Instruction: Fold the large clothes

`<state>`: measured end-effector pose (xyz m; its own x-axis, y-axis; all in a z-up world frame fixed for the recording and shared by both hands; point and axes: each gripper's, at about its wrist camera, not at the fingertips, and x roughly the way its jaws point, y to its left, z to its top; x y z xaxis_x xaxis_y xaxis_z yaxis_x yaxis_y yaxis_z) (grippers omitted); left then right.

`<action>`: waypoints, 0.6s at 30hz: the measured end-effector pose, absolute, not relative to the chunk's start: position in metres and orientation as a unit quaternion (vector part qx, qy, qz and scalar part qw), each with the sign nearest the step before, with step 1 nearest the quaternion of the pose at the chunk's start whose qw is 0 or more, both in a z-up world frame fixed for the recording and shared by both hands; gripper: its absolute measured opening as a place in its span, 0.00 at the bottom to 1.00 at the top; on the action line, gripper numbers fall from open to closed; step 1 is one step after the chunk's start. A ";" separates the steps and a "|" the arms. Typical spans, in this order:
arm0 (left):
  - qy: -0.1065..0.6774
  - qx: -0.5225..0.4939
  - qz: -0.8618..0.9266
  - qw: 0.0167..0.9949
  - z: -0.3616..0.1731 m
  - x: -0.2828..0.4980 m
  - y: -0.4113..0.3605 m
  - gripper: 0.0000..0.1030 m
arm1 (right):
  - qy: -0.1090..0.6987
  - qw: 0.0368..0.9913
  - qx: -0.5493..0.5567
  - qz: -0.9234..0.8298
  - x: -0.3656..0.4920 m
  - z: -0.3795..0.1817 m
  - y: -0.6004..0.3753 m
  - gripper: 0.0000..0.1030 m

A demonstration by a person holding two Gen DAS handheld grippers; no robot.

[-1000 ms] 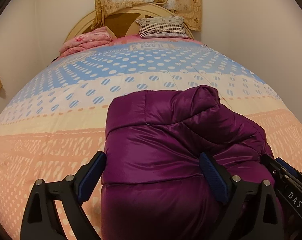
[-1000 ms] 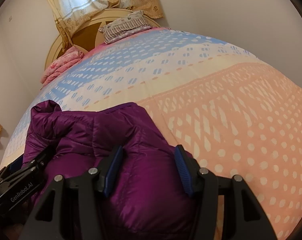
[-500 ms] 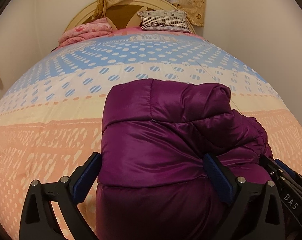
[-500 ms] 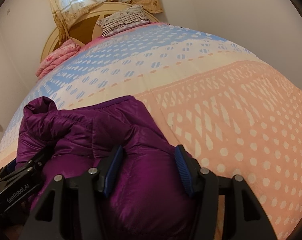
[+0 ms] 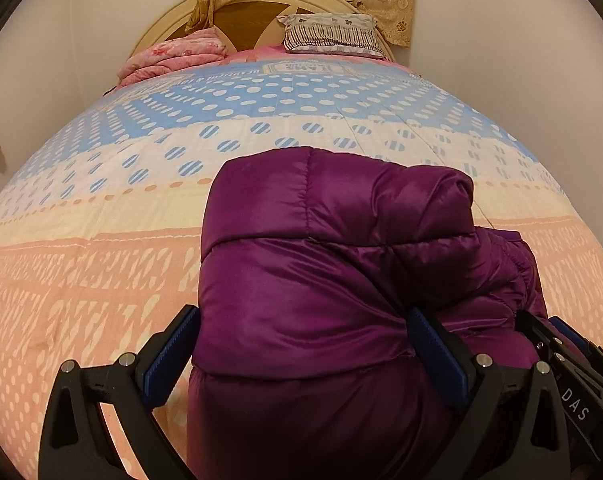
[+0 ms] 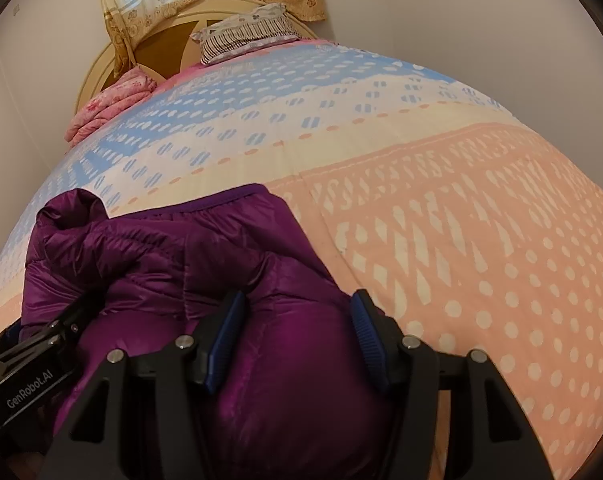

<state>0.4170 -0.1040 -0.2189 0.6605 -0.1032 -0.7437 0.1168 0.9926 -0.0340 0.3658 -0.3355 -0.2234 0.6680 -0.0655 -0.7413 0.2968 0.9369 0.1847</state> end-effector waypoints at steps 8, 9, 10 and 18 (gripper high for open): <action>0.408 0.010 -0.060 0.911 -0.220 0.417 -0.102 0.99 | 0.399 0.900 0.139 -0.105 0.369 -0.224 -0.334 0.58; 0.408 0.010 -0.060 0.911 -0.220 0.417 -0.102 0.99 | 0.399 0.900 0.139 -0.105 0.369 -0.224 -0.334 0.58; 0.407 0.010 -0.060 0.911 -0.220 0.417 -0.102 0.99 | 0.399 0.900 0.139 -0.105 0.369 -0.224 -0.333 0.58; 0.408 0.011 -0.060 0.911 -0.220 0.417 -0.102 0.99 | 0.399 0.900 0.139 -0.106 0.369 -0.224 -0.333 0.58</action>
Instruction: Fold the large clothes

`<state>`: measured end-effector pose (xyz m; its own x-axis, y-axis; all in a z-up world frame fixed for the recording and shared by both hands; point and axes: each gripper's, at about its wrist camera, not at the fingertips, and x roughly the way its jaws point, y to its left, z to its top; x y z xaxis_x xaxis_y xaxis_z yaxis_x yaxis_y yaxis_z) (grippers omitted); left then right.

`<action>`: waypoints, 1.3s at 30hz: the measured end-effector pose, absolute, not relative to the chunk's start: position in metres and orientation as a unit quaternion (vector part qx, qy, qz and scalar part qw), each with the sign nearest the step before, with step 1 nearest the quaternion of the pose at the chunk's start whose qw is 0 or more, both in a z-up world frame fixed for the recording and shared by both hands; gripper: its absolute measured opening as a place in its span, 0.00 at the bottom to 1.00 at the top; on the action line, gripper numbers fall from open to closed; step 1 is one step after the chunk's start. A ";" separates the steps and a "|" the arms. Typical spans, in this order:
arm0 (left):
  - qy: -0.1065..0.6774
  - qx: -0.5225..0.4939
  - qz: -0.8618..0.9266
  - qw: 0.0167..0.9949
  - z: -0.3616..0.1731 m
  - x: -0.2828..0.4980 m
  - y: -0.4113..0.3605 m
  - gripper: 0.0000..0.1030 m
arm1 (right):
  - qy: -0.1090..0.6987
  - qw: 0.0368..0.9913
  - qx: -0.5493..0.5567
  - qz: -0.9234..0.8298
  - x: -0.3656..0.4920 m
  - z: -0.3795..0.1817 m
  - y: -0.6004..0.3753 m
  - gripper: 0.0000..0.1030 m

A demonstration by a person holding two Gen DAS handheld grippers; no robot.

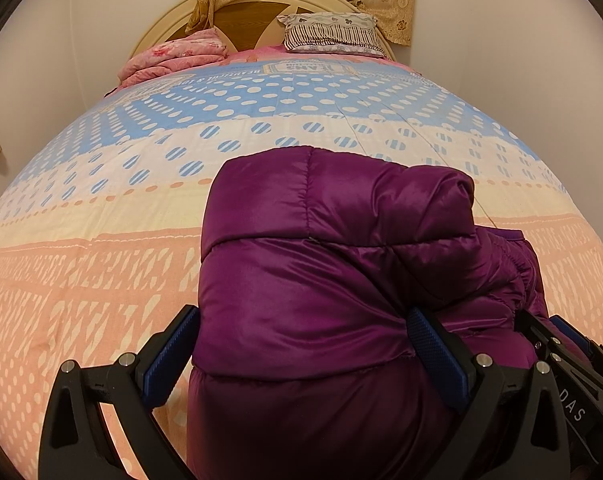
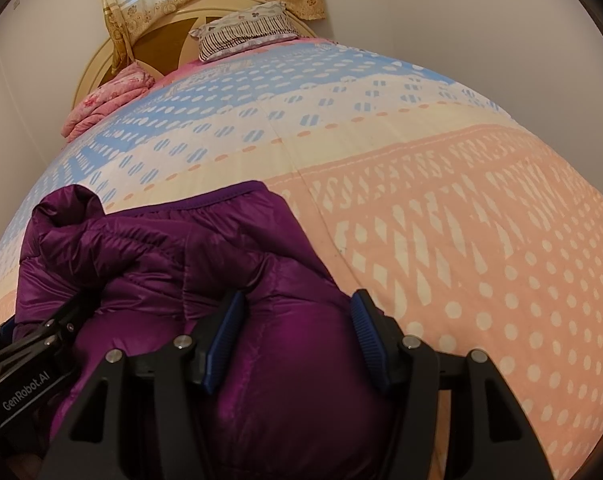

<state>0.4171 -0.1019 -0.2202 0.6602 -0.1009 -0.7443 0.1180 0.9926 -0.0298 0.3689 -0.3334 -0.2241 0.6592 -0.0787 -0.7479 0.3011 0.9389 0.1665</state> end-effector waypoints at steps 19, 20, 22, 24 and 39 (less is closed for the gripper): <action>0.394 -0.015 -0.118 0.912 -0.184 0.352 -0.053 0.99 | 0.354 0.923 0.136 -0.065 0.319 -0.192 -0.334 0.80; 0.388 -0.017 -0.121 0.914 -0.183 0.341 -0.045 0.99 | 0.347 0.927 0.130 -0.068 0.308 -0.191 -0.333 0.81; 0.391 -0.030 -0.126 0.911 -0.191 0.324 -0.030 0.99 | 0.351 0.925 0.132 -0.060 0.300 -0.196 -0.332 0.81; 0.407 -0.050 -0.130 0.903 -0.204 0.322 -0.027 0.99 | 0.368 0.919 0.138 -0.043 0.301 -0.208 -0.329 0.81; 0.404 -0.051 -0.167 0.898 -0.227 0.334 -0.052 0.98 | 0.389 0.905 0.169 0.022 0.313 -0.228 -0.332 0.68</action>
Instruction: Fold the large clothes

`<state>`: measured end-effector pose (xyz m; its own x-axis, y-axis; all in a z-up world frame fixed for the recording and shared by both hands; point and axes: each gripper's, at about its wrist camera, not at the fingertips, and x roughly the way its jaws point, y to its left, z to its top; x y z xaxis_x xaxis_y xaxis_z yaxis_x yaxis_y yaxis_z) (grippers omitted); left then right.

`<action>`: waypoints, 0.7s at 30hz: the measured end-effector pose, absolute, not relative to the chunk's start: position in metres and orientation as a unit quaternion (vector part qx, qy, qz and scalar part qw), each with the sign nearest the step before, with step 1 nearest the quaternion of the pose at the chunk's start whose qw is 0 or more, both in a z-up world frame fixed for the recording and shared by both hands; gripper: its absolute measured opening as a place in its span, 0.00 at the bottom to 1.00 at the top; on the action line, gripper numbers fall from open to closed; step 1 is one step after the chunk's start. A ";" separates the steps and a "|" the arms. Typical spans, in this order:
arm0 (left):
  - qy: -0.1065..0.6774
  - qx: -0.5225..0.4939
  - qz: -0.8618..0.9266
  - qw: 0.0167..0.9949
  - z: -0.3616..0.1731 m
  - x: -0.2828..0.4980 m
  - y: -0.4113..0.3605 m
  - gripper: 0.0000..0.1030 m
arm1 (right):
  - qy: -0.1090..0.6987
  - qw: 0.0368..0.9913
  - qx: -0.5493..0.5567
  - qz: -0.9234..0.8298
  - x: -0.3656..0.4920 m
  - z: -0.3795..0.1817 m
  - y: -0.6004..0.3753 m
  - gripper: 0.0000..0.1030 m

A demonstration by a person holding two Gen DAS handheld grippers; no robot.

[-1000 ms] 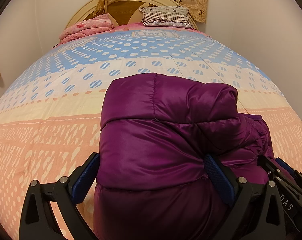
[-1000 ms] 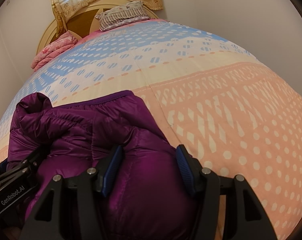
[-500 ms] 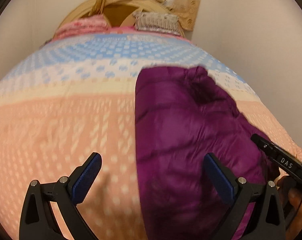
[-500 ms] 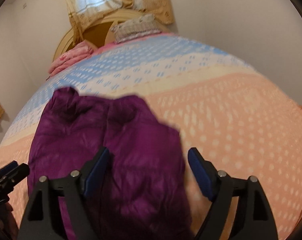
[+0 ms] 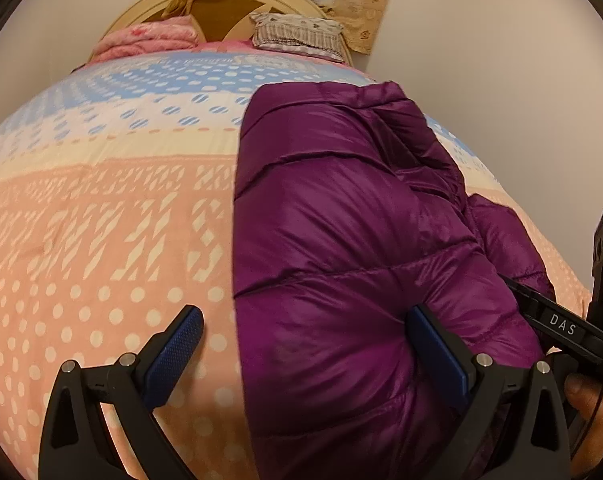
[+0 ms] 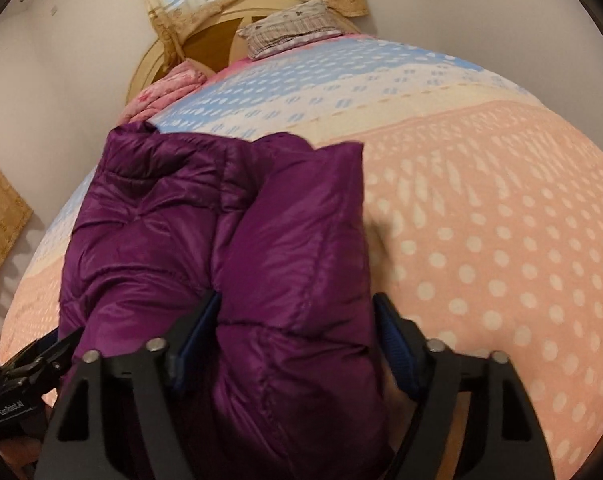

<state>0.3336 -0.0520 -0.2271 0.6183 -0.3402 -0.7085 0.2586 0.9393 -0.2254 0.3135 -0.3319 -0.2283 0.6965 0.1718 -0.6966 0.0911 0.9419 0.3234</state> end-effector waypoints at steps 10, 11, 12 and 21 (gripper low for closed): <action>0.391 -0.023 -0.184 0.901 -0.222 0.327 -0.069 0.78 | 0.392 0.900 0.185 0.046 0.312 -0.233 -0.336 0.60; 0.390 -0.021 -0.184 0.902 -0.221 0.327 -0.070 0.77 | 0.392 0.900 0.184 0.045 0.313 -0.233 -0.337 0.60; 0.390 -0.020 -0.184 0.902 -0.221 0.326 -0.070 0.76 | 0.392 0.901 0.183 0.045 0.312 -0.233 -0.337 0.59; 0.368 -0.006 -0.189 0.910 -0.213 0.315 -0.075 0.47 | 0.370 0.911 0.167 0.068 0.300 -0.227 -0.327 0.32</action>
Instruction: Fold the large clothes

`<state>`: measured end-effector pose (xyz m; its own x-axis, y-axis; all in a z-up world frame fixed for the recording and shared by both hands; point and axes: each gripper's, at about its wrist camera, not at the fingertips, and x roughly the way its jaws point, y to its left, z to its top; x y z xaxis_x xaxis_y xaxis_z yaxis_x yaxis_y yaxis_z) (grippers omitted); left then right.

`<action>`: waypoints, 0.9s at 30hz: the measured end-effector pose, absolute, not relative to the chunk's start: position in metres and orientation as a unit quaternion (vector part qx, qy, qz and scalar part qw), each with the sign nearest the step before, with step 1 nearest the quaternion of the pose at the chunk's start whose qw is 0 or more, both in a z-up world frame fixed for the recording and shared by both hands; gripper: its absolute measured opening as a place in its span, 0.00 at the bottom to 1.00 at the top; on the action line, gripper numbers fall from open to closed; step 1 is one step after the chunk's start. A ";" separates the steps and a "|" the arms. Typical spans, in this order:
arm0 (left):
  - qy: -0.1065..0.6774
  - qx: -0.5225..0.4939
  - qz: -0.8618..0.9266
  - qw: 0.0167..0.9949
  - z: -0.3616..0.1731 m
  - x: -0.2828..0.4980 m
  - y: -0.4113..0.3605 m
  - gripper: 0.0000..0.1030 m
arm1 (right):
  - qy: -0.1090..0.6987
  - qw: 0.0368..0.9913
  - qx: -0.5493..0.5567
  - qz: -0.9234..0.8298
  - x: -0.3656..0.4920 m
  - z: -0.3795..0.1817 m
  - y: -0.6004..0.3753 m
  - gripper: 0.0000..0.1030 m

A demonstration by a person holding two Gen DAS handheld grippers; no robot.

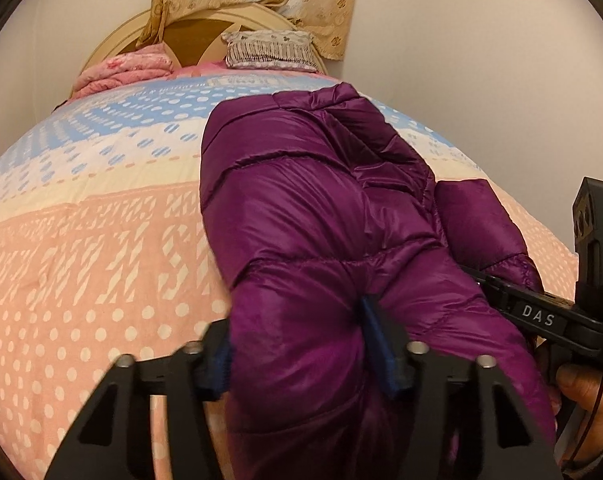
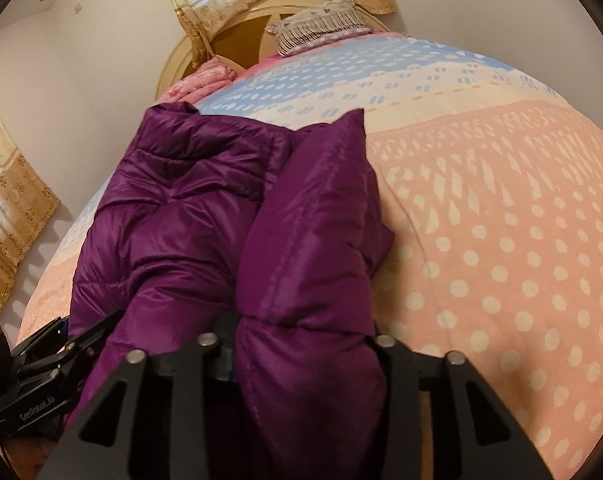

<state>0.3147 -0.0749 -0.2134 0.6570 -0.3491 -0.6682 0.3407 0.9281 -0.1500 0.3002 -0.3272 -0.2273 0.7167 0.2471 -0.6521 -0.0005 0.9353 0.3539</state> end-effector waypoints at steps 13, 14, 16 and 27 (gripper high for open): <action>0.325 0.015 -0.176 0.929 -0.171 0.276 -0.057 0.29 | 0.320 0.928 0.167 0.098 0.272 -0.193 -0.295 0.24; 0.321 0.016 -0.173 0.931 -0.167 0.272 -0.053 0.29 | 0.315 0.928 0.166 0.106 0.271 -0.186 -0.289 0.24; 0.311 0.018 -0.165 0.936 -0.158 0.266 -0.044 0.29 | 0.310 0.929 0.162 0.116 0.270 -0.178 -0.281 0.24; 0.283 0.004 -0.106 0.953 -0.130 0.245 0.027 0.29 | 0.293 0.928 0.130 0.192 0.277 -0.148 -0.208 0.24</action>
<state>0.2446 0.0267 -0.1297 0.8179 -0.1993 -0.5397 0.2043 0.9776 -0.0513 0.2773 -0.2075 -0.1478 0.7545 0.4324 -0.4938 -0.2797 0.8924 0.3541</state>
